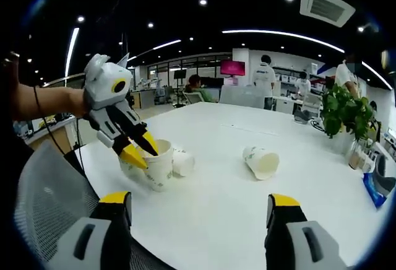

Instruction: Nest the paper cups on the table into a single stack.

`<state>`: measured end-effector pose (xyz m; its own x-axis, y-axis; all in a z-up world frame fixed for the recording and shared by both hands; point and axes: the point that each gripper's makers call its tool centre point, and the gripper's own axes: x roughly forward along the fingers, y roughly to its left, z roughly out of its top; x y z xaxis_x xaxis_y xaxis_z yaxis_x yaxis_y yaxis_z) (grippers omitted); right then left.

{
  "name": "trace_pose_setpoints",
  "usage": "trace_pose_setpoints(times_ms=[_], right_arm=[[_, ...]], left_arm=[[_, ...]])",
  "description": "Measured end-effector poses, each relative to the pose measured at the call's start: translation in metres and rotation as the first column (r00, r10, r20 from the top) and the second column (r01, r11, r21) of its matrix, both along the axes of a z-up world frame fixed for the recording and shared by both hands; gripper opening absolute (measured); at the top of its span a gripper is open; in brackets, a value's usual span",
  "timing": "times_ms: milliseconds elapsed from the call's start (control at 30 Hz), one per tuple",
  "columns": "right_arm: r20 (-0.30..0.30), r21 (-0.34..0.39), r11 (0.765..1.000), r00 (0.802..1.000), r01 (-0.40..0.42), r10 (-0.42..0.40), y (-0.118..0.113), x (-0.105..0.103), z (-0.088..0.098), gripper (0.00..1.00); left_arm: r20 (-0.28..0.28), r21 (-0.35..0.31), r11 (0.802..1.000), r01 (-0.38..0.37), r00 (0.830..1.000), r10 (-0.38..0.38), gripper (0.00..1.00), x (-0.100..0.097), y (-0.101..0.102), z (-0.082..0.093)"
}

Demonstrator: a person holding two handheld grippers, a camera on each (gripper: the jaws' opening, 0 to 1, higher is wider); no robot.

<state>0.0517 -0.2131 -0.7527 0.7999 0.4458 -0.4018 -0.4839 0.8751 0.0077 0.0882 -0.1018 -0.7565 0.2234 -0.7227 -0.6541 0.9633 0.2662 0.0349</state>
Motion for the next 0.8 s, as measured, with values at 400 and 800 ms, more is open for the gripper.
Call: trace_pose_setpoints(times_ms=[400, 800], right_arm=[[0.045, -0.018, 0.999, 0.998, -0.031, 0.031, -0.011, 0.039, 0.013, 0.84], [0.115, -0.029, 0.999, 0.993, -0.032, 0.035, -0.023, 0.087, 0.004, 0.57]], left_arm=[[0.102, -0.226, 0.957, -0.18, 0.973, 0.207, 0.42, 0.018, 0.038, 0.044], [0.091, -0.349, 0.882, -0.316, 0.926, 0.368, 0.73, 0.0, 0.085, 0.054]])
